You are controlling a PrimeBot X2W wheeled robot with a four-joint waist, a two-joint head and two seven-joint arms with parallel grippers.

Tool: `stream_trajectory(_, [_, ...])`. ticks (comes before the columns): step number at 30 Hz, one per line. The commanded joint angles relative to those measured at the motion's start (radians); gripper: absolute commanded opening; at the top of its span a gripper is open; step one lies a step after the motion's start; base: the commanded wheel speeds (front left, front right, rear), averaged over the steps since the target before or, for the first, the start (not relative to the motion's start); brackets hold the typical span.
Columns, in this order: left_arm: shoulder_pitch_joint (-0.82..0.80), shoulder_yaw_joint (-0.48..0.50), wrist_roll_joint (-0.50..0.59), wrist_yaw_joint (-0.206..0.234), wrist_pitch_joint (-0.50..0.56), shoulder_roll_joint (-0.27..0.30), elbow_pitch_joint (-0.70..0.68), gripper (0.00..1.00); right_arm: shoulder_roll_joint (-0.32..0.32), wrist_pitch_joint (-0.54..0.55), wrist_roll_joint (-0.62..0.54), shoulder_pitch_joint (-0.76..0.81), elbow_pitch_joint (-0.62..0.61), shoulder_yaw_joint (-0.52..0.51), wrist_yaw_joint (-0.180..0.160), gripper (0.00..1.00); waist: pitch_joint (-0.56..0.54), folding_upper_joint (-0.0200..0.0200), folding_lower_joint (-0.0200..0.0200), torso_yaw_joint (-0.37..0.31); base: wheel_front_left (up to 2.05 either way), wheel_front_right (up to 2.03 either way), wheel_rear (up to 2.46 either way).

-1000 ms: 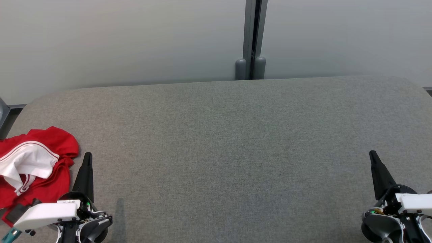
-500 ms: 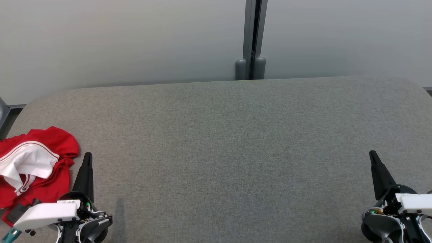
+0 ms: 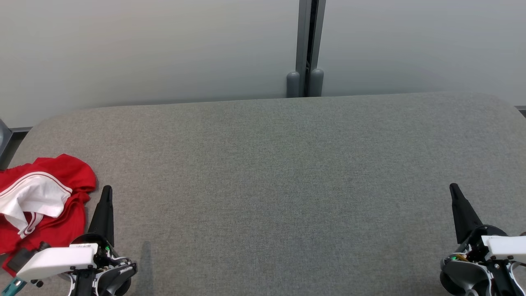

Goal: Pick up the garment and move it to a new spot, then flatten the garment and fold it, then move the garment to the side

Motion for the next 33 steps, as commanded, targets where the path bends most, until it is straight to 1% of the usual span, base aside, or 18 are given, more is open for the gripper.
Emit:
stream_trajectory(1, [-0.012,0.004,-0.002,-0.006,0.003,0.005,-0.003,0.00,-0.009,0.003,0.003,0.009,-0.003,0.000,0.000,0.00,0.000,0.0000,0.0000,0.000,0.00,0.00,0.00])
stream_trajectory(8, [-0.012,0.004,-0.002,-0.006,0.003,0.005,-0.003,0.00,-0.009,0.003,0.003,0.009,-0.003,0.000,0.000,0.00,0.000,0.0000,0.0000,0.000,0.00,0.00,0.00])
stream_trajectory(9, [0.000,0.000,0.000,0.000,0.000,0.000,0.000,1.00,0.000,0.000,0.000,0.000,0.000,0.000,0.000,1.00,0.000,0.0000,0.0000,0.000,0.00,0.00,0.00])
stream_trajectory(13, [0.038,-0.003,0.000,0.003,-0.002,-0.013,0.034,1.00,0.016,-0.001,-0.001,0.024,0.034,0.002,-0.001,1.00,0.000,0.0000,0.0000,0.000,0.00,0.00,0.00])
stream_trajectory(19, [0.035,-0.012,0.047,0.002,-0.033,-0.009,0.034,1.00,0.002,-0.030,-0.034,0.021,0.022,0.032,-0.001,1.00,0.002,0.0000,0.0000,-0.001,0.00,0.00,0.00])
stream_trajectory(24, [0.034,-0.008,0.125,0.002,-0.057,-0.009,0.031,1.00,-0.017,-0.057,-0.095,0.013,0.027,0.065,-0.001,1.00,0.002,0.0000,0.0000,-0.001,0.00,0.00,0.00])
stream_trajectory(33, [0.034,-0.016,0.301,0.001,-0.098,-0.008,0.037,1.00,-0.016,-0.098,-0.266,0.007,0.045,0.070,-0.001,1.00,0.002,0.0000,0.0000,-0.003,0.00,0.00,0.00])
